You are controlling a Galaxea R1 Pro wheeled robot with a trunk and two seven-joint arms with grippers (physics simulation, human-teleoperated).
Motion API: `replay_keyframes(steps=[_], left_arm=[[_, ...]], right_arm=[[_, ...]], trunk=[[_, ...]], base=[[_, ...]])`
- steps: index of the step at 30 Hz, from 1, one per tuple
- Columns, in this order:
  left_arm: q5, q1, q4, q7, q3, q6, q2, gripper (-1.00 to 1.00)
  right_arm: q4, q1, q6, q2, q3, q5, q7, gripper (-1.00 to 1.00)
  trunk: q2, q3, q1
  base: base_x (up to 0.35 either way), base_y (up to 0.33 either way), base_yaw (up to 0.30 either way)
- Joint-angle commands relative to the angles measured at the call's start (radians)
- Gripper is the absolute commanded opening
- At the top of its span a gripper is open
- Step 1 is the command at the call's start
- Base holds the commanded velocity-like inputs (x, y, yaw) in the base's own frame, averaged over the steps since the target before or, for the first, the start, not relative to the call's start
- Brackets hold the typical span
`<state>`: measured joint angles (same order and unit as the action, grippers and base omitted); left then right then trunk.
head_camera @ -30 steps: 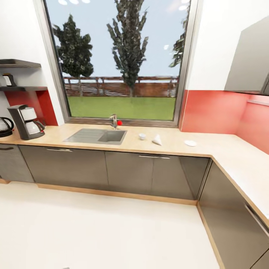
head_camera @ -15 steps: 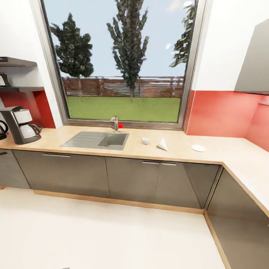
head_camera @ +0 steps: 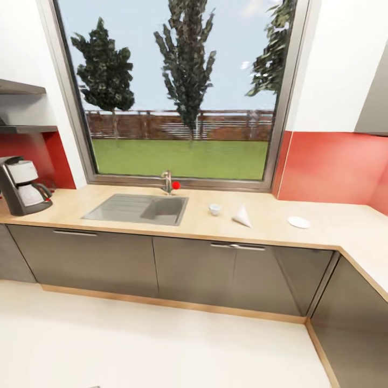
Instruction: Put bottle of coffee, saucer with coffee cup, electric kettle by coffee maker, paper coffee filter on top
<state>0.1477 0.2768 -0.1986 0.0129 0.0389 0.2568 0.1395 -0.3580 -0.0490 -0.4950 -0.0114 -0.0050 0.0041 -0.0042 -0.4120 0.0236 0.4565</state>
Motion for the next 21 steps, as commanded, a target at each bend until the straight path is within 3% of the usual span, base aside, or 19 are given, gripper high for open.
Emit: replay_keyframes(steps=[1,21], left_arm=[[0.003,0.001,0.001,-0.001,0.003,0.003,0.0,1.0],[0.003,0.001,0.001,-0.001,0.003,0.004,0.0,1.0]], right_arm=[[0.001,-0.001,-0.003,0.0,0.0,0.0,0.0,1.0],[0.001,-0.001,-0.003,0.0,-0.001,0.0,0.0,1.0]], trunk=[[-0.002,0.002,0.001],[-0.002,0.002,0.001]], base=[[0.329,0.078,0.0],[0.329,0.072,0.0]])
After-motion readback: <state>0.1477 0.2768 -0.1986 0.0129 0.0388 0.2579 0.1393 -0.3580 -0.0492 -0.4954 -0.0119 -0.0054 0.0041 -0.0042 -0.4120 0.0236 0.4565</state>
